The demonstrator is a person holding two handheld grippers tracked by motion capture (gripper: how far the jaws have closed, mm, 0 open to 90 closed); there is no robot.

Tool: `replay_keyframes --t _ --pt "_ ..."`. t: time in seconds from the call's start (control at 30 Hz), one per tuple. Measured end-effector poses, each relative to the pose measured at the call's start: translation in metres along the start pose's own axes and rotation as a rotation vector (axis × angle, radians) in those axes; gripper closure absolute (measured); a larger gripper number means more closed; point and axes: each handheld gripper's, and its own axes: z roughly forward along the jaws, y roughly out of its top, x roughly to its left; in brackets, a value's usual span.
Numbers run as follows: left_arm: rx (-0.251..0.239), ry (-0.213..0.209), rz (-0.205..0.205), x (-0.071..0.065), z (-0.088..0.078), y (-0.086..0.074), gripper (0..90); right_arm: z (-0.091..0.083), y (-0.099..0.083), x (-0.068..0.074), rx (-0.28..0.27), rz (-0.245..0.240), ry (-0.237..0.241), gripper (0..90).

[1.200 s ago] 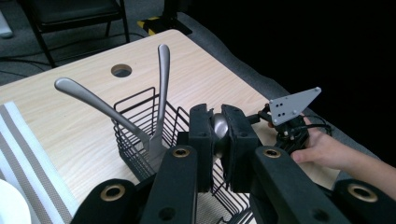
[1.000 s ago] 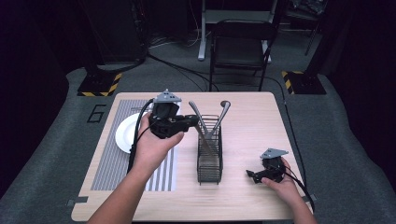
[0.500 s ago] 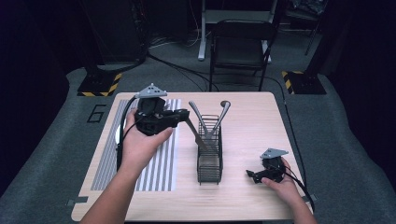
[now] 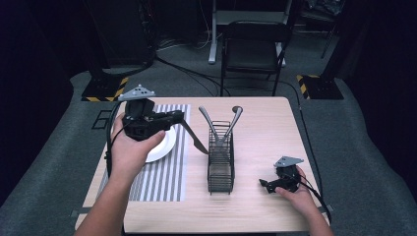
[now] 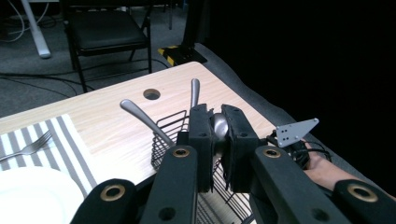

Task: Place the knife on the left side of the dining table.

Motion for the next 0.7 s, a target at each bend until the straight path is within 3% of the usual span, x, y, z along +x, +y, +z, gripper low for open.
replay_keyframes --t 0.2,0.7 --pt "0.009 0.015 -0.013 0.009 -0.003 -0.004 83.4 0.0 0.0 0.0 0.001 0.0 0.001 0.0" --pt "0.052 0.064 -0.12 0.045 0.014 -0.029 83.4 0.0 0.0 0.0 0.001 0.0 0.001 0.0"
